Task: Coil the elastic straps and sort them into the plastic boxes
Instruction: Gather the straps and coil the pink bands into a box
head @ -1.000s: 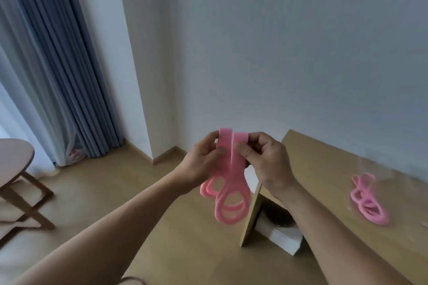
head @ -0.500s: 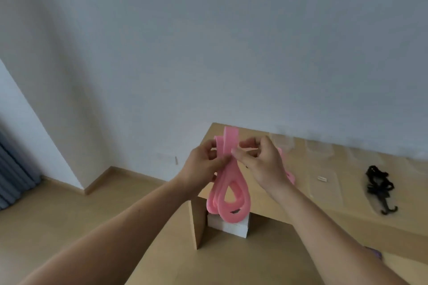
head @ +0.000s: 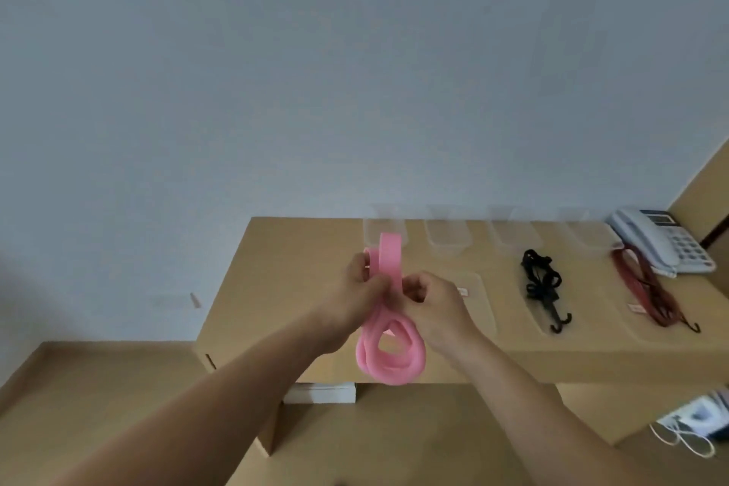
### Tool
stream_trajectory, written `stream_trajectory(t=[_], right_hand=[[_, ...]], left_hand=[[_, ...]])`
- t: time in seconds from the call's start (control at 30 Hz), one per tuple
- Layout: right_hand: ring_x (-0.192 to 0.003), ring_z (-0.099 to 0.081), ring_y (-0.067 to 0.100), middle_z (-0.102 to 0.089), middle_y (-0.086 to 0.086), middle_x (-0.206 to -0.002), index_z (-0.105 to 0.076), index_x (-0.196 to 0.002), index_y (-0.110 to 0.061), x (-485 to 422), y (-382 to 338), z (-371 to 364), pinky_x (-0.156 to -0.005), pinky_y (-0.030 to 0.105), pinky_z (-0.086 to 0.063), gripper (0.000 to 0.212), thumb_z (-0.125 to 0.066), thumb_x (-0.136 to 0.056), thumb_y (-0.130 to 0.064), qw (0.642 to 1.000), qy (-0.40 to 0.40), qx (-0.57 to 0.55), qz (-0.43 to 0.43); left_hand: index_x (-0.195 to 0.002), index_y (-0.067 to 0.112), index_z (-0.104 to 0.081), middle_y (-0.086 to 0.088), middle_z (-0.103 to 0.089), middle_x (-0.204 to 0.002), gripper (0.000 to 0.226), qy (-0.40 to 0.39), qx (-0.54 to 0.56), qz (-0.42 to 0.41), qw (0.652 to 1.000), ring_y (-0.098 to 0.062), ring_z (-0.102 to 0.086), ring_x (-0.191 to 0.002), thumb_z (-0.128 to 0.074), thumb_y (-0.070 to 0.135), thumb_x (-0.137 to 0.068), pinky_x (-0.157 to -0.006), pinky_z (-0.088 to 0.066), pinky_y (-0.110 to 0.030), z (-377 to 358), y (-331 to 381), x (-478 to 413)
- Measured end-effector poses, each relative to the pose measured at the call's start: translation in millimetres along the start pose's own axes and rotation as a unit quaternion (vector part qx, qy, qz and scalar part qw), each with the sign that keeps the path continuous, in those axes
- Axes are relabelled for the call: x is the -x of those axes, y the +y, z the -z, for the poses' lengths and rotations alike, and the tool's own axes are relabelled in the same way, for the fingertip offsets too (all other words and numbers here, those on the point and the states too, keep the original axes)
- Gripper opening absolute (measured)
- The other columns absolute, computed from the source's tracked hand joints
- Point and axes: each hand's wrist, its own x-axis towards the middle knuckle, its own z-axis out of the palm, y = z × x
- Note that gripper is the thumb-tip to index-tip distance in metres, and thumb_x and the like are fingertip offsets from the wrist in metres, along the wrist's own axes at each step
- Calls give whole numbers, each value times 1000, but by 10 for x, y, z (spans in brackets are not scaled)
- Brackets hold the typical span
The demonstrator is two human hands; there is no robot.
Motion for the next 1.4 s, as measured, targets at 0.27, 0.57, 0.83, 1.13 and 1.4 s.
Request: stream_trajectory(t=[0.27,0.57,0.83,1.13,1.4], right_hand=[[-80,-74,28,-75,11,-90,-66,-98,-6,-706,253,197,-70,36,-61,17,-75,-86,-14,992,49,-89,-70],[-77,-71,19,-74,6,-88,-67,-93,-6,-1150,640,454,-67,28,-58,8,-68,-88,-12,991,76,-20,-110],[-60,-57,9,-64,5,-76,-64,-93,2,-1568,1003,801,-53,18,-46,8,-63,-92,-6,986,51,-62,-148],[-69,-59,17,-64,9,-78,-66,-94,5,-1924,1402,1131,-65,30,-48,11,-62,-91,-5,976,-42,-63,-205],[-76,-56,22,-62,14,-86,-60,-100,16,-2038,1634,1222,-71,35,-46,21,-60,-92,-3,978,-30,-17,-204]], left_hand=[[-104,1,-53,-20,-60,-93,15,-91,18,110,990,-26,-57,-75,-57,14,-97,-68,-45,-39,97,-233,-939],[-112,4,-65,-12,-75,-97,25,-176,58,157,970,-24,-73,-85,-68,16,-91,-69,-56,-27,-23,-563,-1529],[-94,8,-69,-15,-73,-79,11,28,-76,156,984,-31,-72,-66,-58,9,-93,-58,-60,-40,-223,-821,-1883],[-113,14,-65,-7,-70,-86,22,54,-322,158,932,-11,-59,-60,-52,14,-96,-56,-51,-16,-267,-1115,-2178],[-135,24,-49,2,-52,-127,44,25,-615,75,785,-21,-46,-113,-54,32,-92,-88,-41,-29,-377,-1303,-2121]])
